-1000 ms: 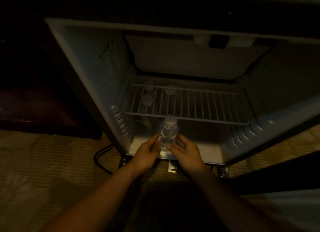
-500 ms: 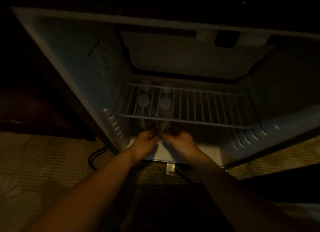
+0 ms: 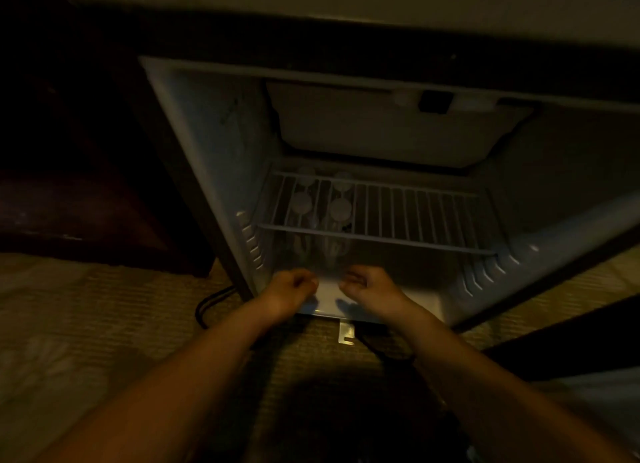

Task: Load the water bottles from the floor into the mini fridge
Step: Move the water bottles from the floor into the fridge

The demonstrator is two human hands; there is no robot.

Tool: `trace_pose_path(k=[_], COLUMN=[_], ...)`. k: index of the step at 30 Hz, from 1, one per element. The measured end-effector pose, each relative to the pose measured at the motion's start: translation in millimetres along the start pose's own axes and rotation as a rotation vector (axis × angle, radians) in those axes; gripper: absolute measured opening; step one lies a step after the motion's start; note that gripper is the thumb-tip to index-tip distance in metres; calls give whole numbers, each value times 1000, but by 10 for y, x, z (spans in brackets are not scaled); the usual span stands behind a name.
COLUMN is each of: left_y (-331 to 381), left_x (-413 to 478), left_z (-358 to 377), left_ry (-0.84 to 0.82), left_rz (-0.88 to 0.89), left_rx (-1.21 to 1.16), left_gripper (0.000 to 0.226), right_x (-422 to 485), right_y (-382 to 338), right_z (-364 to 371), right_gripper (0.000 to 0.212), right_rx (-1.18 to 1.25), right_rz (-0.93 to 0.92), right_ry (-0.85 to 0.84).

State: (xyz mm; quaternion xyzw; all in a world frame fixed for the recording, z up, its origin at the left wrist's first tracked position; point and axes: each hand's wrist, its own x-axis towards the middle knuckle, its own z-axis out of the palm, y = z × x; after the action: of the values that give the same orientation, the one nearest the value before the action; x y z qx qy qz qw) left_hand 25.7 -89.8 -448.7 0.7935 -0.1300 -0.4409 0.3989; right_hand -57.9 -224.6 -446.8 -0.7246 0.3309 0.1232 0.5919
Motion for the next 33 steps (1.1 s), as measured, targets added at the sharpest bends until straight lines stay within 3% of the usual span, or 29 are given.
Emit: trace_pose_path(k=[8, 12, 20, 26, 33], left_y=[206, 284, 361, 138, -583], left_x=[-675, -1148, -2240, -3125, -4138], left_z=[-279, -509, -1001, -1285, -1439], left_ry=[-16, 52, 282, 416, 478], left_rz=[89, 198, 332, 308, 171], left_rx=[118, 123, 378, 604, 635], left_gripper=[29, 14, 24, 30, 31], right_x=[-600, -992, -1908, -2588, -3221], right_y=[-385, -741, -1581, -1951, -1961], right_z=[-26, 12, 332, 816, 1701], right_gripper=[41, 36, 34, 39, 41], right_rx=[-246, -339, -691, -936, -1073], right_rz=[-114, -223, -517, -654, -777], right_ry=[-94, -109, -210, -278, -363])
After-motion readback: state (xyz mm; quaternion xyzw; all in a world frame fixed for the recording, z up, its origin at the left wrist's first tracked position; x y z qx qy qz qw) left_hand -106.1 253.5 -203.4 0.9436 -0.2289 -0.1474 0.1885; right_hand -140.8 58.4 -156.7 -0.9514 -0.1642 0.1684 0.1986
